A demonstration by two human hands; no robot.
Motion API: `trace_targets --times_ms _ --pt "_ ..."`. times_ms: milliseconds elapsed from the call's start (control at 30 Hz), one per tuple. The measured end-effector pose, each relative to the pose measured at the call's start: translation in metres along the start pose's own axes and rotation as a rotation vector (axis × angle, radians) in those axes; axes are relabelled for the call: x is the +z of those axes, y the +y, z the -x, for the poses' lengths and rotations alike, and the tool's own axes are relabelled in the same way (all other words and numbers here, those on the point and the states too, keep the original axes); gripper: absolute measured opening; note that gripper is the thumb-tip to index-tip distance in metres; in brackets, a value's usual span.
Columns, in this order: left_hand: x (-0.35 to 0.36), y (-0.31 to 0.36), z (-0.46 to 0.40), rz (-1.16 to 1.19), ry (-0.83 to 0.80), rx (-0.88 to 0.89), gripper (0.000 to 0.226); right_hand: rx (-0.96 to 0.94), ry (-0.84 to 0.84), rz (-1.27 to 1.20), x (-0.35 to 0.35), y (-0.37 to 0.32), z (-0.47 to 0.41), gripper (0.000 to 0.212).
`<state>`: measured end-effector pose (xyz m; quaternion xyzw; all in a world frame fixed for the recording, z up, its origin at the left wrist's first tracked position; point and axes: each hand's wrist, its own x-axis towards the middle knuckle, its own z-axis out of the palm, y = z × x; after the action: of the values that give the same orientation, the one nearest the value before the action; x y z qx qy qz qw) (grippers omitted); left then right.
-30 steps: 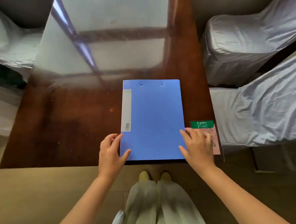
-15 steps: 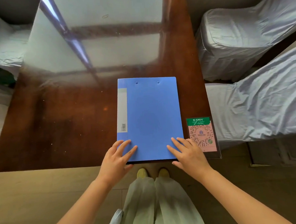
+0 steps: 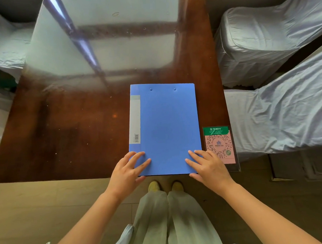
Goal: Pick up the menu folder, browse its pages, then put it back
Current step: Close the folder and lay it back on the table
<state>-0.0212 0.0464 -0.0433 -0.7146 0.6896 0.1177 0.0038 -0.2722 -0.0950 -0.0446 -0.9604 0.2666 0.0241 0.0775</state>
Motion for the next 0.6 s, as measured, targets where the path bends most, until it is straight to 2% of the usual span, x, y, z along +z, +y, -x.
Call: trace_targets --times_ms 600 --pt "0.0062 0.0020 -0.0019 0.026 0.016 0.014 0.062 -0.019 0.034 0.001 0.0019 0.0096 0.0056 0.053"
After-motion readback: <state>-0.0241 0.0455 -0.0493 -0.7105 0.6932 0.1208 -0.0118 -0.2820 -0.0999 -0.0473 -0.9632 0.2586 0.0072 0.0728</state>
